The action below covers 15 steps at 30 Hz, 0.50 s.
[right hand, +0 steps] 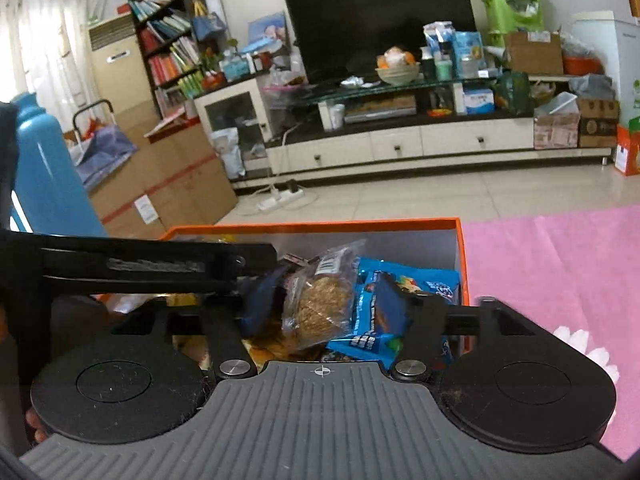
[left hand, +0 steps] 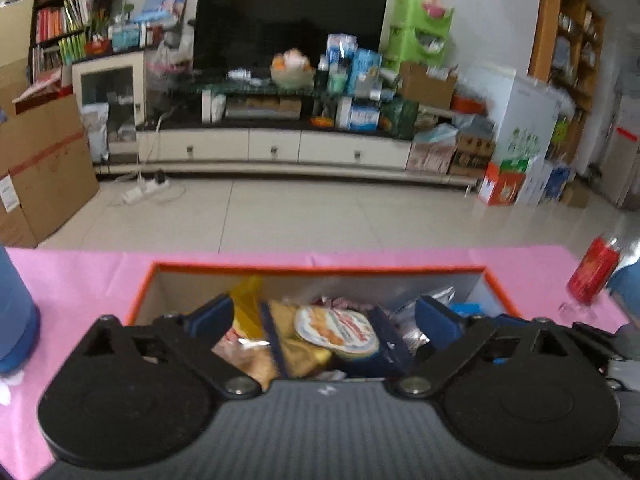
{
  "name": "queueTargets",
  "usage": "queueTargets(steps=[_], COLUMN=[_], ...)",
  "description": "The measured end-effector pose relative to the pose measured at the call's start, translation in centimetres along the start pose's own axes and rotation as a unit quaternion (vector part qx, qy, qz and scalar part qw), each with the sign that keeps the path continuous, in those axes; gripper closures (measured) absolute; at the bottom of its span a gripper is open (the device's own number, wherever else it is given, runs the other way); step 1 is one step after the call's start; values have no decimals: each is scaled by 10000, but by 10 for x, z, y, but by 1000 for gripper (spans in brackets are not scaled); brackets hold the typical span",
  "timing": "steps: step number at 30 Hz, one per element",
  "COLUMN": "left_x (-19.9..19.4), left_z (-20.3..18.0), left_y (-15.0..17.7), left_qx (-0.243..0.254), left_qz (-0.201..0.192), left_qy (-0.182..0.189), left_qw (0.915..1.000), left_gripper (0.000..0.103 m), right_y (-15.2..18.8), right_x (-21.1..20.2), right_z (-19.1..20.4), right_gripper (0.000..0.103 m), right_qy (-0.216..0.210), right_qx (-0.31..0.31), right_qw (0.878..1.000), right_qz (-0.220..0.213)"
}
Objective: Organize snacks
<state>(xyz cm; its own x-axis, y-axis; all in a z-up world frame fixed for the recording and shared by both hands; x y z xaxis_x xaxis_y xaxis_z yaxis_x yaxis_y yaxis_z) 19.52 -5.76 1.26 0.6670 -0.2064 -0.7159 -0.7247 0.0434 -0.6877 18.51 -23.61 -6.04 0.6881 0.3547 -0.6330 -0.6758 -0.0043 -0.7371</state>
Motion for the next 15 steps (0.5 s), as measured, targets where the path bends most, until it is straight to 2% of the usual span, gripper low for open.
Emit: queueTargets(steps=[1, 4, 7, 12, 15], left_x=[-10, -42, -71, -107, -121], left_z=[2, 9, 19, 30, 31], left_y=[1, 12, 32, 84, 118], left_qx=[-11, -15, -125, -82, -12], left_qz=[-99, -288, -343, -241, -91], left_qy=[-30, -85, -34, -212, -260], left_qw=[9999, 9995, 9993, 9995, 9996], left_gripper=[3, 3, 2, 2, 2], right_y=[0, 0, 3, 23, 46], right_x=[-5, -22, -40, -66, -86], right_z=[1, 7, 10, 22, 29], right_gripper=[27, 24, 15, 12, 10], right_qy=[36, 101, 83, 191, 252], right_qx=[6, -91, -37, -203, -214], right_qw=[10000, 9996, 9992, 9991, 9990], right_qz=[-62, -257, -383, -324, -291])
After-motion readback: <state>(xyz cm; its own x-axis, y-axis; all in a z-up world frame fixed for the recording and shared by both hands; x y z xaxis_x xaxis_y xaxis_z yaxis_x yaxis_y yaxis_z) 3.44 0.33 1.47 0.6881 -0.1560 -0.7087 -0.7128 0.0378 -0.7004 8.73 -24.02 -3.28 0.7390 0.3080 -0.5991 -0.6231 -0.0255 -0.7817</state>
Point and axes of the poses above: each gripper's, at about its wrist camera, not at the fingertips, and x roughly the way its jaws point, z to its left, y to its underside, the point moved 1 cm from there along x, roughly the way its jaws point, and after that the axes turned 14 degrees about z, right-handed, at the moved point
